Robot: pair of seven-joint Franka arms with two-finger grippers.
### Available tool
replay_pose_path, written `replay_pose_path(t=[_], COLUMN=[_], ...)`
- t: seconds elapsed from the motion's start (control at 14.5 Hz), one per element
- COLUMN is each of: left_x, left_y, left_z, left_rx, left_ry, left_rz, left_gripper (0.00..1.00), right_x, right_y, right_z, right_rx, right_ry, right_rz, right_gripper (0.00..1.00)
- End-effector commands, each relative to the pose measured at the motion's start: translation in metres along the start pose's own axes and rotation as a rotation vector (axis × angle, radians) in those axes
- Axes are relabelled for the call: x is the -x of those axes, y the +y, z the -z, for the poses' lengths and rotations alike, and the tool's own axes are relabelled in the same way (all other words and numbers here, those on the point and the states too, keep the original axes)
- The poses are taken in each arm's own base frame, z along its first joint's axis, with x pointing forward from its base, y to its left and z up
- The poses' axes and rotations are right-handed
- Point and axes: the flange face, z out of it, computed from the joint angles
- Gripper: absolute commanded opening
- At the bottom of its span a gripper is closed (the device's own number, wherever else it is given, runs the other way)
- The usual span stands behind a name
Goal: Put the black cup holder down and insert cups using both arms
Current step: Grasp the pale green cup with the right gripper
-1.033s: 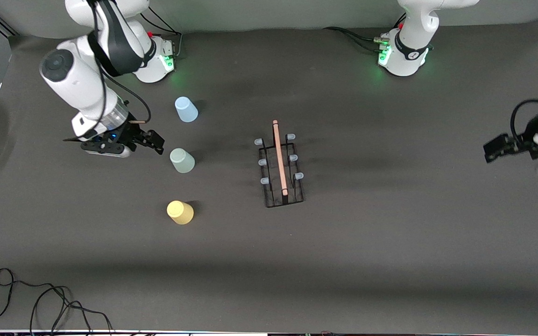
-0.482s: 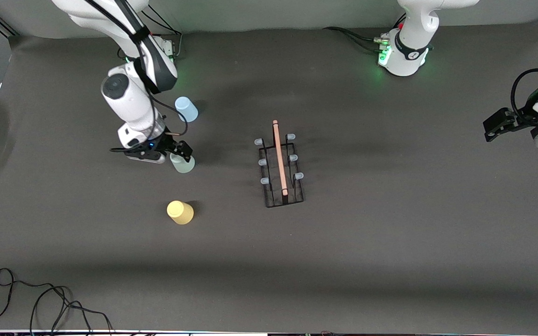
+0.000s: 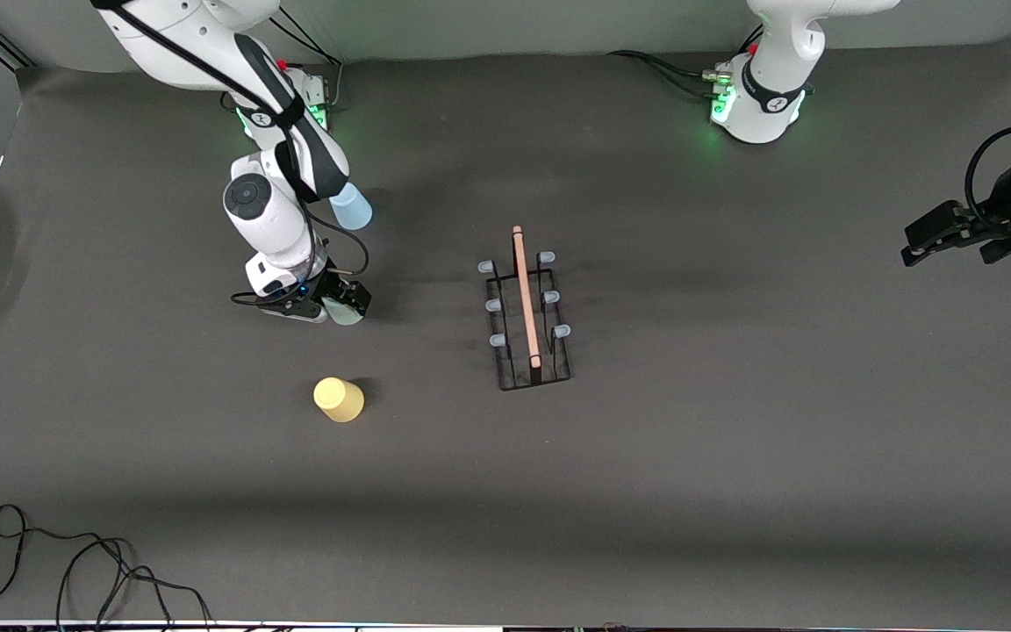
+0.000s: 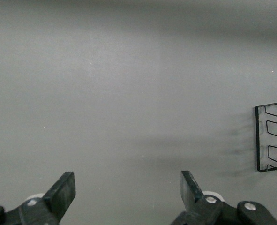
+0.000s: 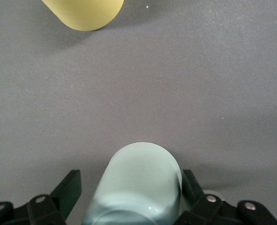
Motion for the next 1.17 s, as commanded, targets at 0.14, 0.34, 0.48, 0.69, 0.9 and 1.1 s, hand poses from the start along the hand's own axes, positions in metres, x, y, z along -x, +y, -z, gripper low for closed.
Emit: replay_pose_path(t=[0.14,0.34,0.48,0.69,0.9,1.1], left_x=[0.003,-0.013,-0.017,-0.015,-0.016,-0.015], left_y=[-0.007,-0.005,-0.005,-0.006,-0.007,-0.008], left_z=[0.009,0.012,0.008,0.003,-0.005,-0.005], left_rx=[-0.028,-0.026,-0.027,-0.030,-0.046,-0.054], left_ry=[-0.005,0.007,0.000,-0.028,-0.041,-0.044], left_rz=[0.003,0.009,0.006,0.007,0.004,0.003], left_gripper=[1.00,1.00,1.00,1.00,1.00,1.00], right_x=[-0.002,-0.005,-0.014,-0.031,-0.039,-0.027], right_y=[-0.003,-0.007,-0.015,-0.031,-0.050,-0.114], right_z=[0.003,0.030,0.067,0.126,0.164,0.190], right_rx=[0.012,0.022,0.030,0.044,0.028,-0.006], right_ry=[-0.026,-0.056,-0.088,-0.134,-0.159,-0.153], right_rz=[-0.018,-0.016,-0.016,-0.022,-0.084,-0.147], right_gripper=[0.39,0.09,0.08,0.08,0.08,0.06])
